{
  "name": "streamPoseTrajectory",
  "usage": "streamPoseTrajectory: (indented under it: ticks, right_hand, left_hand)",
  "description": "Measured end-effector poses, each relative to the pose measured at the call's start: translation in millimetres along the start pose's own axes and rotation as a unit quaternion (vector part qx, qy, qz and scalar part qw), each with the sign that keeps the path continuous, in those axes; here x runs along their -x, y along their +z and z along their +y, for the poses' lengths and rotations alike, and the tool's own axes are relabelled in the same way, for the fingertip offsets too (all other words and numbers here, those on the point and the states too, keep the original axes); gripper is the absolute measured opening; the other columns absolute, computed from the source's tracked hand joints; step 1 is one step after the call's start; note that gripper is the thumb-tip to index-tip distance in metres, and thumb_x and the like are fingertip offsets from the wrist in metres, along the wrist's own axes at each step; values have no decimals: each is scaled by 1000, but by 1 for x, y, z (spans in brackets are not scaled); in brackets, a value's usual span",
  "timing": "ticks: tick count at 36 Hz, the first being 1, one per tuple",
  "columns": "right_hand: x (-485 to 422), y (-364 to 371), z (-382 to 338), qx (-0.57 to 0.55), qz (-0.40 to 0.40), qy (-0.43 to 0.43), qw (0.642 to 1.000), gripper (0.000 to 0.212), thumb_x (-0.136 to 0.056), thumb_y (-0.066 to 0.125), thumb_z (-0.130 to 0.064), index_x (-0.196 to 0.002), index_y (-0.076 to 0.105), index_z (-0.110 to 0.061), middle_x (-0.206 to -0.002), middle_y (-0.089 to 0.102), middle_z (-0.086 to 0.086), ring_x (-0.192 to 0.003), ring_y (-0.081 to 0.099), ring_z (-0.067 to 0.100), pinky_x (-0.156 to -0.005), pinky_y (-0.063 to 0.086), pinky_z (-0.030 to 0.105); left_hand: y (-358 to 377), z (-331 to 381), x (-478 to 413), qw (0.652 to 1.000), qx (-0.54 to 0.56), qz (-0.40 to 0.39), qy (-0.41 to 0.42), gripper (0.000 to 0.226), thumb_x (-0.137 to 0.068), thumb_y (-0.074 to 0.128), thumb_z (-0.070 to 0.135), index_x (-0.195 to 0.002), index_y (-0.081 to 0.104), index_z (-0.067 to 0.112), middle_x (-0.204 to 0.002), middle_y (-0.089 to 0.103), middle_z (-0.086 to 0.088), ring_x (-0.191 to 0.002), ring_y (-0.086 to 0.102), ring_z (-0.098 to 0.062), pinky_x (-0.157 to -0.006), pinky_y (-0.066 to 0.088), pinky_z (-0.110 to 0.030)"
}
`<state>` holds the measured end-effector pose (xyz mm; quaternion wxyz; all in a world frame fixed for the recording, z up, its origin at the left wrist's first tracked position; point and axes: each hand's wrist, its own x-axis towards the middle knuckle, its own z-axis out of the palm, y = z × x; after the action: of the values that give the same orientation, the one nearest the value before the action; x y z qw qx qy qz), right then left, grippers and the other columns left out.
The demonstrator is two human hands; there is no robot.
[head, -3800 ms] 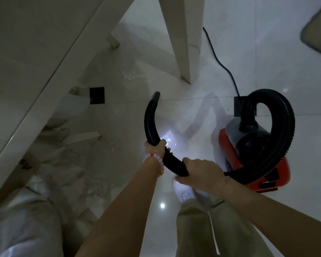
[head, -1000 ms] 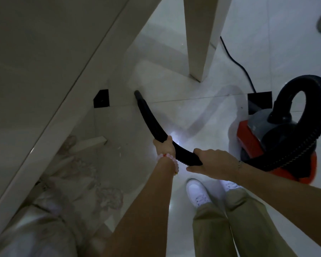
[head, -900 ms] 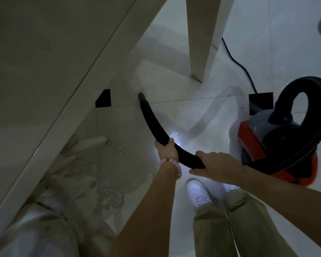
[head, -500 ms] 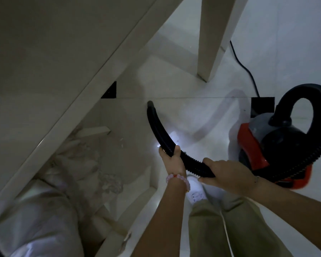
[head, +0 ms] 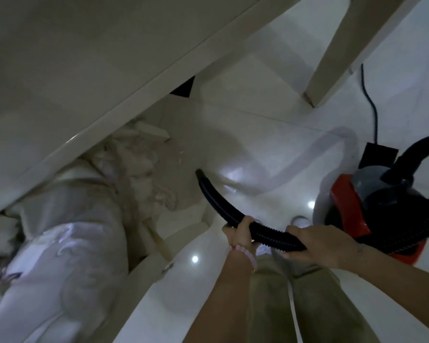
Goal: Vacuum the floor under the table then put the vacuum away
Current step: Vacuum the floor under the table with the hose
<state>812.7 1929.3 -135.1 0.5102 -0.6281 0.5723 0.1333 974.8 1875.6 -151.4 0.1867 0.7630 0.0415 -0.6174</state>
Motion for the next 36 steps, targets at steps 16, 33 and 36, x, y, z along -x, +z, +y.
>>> streamPoseTrajectory:
  ticks: [16, 33, 36]
  right_hand:
    - [-12, 0, -41, -38, -31, 36, 998, 37, -87, 48, -59, -105, 46, -26, -78, 48, -12, -68, 55, 4, -56, 40, 16]
    - [-19, -3, -80, -135, 33, 86, 987, 36, -89, 46, -57, -96, 43, -22, -68, 49, -11, -60, 49, 3, -51, 36, 19]
    - [-18, -1, -75, -133, 26, 85, 987, 37, -90, 47, -54, -104, 47, -19, -69, 48, -13, -62, 48, 1, -52, 37, 17]
  left_hand:
    - [-29, 16, -9, 999, 1, -48, -17, 57, -90, 65, 15, -141, 40, 10, -134, 53, -18, -119, 54, -37, -79, 55, -44]
    - [-43, 53, -19, 986, -71, -149, 26, 54, -95, 57, 13, -143, 38, 23, -107, 57, -7, -98, 57, -27, -80, 54, -38]
    - [-40, 49, -20, 985, -76, -151, 24, 51, -95, 56, 11, -142, 39, 22, -100, 57, -5, -98, 56, -28, -87, 52, -43]
